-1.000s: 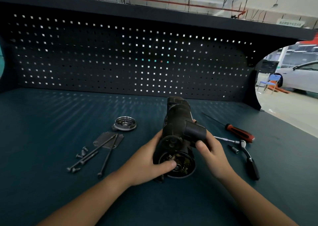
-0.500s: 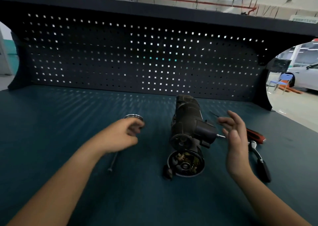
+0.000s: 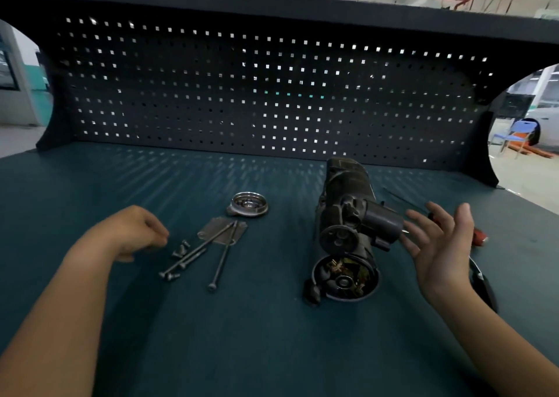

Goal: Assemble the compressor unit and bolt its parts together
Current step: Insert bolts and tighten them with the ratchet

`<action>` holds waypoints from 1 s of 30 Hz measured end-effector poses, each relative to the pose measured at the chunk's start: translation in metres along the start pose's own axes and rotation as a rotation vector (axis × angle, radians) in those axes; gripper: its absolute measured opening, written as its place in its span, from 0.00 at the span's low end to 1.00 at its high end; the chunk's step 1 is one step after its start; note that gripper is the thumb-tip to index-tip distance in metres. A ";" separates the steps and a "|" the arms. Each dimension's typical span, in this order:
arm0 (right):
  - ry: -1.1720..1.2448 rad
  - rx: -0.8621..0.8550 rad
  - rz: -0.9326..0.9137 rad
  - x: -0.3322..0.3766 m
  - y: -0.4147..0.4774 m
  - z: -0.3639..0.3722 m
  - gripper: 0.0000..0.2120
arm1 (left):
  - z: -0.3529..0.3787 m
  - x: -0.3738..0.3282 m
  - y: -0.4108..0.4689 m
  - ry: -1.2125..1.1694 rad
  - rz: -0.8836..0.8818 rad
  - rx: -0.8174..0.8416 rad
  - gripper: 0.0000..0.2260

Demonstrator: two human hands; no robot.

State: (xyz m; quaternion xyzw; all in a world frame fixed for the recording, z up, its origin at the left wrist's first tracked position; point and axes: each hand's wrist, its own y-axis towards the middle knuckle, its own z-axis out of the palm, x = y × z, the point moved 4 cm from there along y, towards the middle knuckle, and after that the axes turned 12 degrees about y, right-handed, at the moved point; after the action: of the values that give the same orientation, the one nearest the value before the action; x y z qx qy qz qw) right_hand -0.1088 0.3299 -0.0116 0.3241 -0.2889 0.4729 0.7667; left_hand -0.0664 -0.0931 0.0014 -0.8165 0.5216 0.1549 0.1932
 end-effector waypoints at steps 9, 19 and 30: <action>0.092 -0.122 0.136 -0.003 0.003 -0.010 0.27 | 0.014 -0.028 -0.016 0.432 0.262 0.155 0.07; -0.044 -0.061 0.102 -0.001 0.000 -0.005 0.18 | 0.024 -0.040 -0.012 0.543 0.293 0.111 0.08; -0.585 0.444 -0.571 0.021 -0.053 0.044 0.18 | 0.026 -0.065 -0.022 0.395 0.539 -0.008 0.09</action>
State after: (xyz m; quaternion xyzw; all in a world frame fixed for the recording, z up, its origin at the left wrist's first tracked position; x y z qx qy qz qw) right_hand -0.0582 0.2897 0.0199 0.6669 -0.2838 0.1819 0.6646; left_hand -0.0747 -0.0208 0.0120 -0.6640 0.7457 0.0412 0.0372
